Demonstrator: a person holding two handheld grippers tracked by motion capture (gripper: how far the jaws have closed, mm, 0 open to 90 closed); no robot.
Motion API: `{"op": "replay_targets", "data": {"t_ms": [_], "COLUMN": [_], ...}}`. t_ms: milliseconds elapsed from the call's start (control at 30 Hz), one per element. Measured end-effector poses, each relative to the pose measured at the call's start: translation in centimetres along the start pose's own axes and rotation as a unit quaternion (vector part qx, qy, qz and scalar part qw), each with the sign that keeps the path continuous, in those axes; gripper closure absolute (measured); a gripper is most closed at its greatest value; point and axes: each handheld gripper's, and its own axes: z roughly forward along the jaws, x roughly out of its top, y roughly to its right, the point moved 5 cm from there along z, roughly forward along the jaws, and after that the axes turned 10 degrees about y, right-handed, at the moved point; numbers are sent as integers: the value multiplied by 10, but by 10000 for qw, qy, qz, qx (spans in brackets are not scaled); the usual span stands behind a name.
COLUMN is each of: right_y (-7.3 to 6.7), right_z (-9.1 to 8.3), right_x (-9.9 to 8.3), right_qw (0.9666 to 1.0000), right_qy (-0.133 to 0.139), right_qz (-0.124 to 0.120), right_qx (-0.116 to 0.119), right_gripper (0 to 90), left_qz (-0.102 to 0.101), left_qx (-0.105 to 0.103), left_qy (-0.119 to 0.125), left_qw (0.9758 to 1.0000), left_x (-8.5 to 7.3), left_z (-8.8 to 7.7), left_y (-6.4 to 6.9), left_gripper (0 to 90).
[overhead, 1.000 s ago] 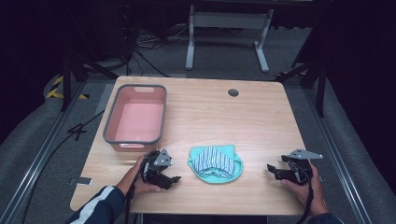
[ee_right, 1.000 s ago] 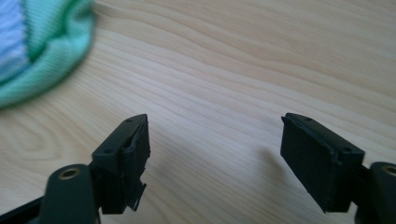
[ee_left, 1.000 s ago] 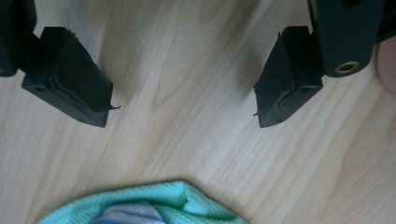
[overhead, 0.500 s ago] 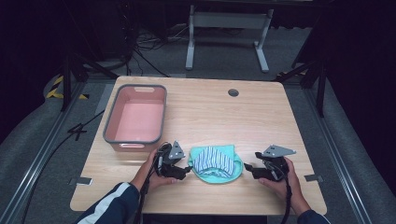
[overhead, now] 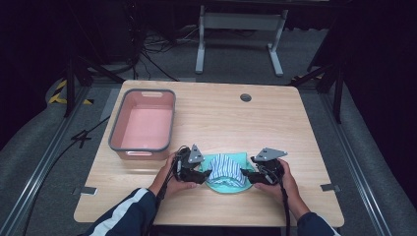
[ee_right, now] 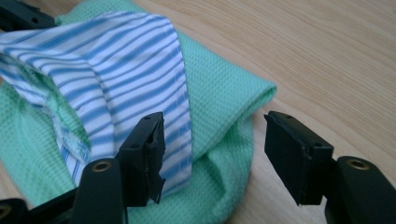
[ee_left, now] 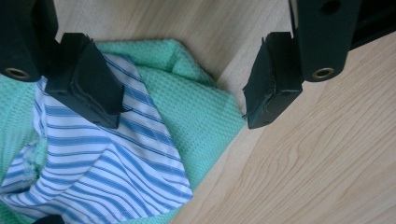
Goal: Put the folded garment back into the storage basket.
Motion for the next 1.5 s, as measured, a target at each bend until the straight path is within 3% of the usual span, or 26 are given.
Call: {"op": "replay_targets", "data": {"t_ms": [267, 367, 500, 600, 667, 800, 933, 1200, 1400, 1500], "right_y": [-3, -2, -1, -2, -4, -8, -11, -17, -18, -18], "right_z": [14, 15, 15, 14, 14, 12, 11, 11, 10, 10], "right_x": [-3, -5, -8, -8, -7, -7, -6, -7, -6, -5], "right_qw": [9998, 9998, 9991, 9992, 9991, 9990, 9988, 9987, 9990, 9994], "right_qy": [-153, -130, -132, -161, -178, -194, -195, -108, -113, -114], "right_qz": [10, 106, 385, 350, 337, 321, 330, 340, 284, 218], "right_qx": [-83, -85, 89, 140, 178, 228, 290, 376, 320, 225], "right_gripper": [348, 334, 342, 356, 411, 506, 592, 743, 767, 786], "left_qz": [-136, -355, -295, -305, -278, -183, -82, -155, -244, -138], "left_qx": [-157, -246, -234, -235, -279, -420, -583, -735, -796, -692], "left_qy": [-187, -222, -230, -223, -226, -211, -202, -130, -130, -179], "left_qw": [9996, 9988, 9990, 9990, 9990, 9987, 9981, 9971, 9964, 9973], "left_x": [-7, -10, -10, -11, -10, -10, -8, -6, -5, -1], "left_z": [9, 11, 11, 11, 10, 9, 7, 8, 10, 12], "left_y": [-1, -1, -1, -1, 0, 2, 4, 7, 7, 9], "left_gripper": [237, 206, 188, 188, 193, 277, 416, 639, 746, 770]}}
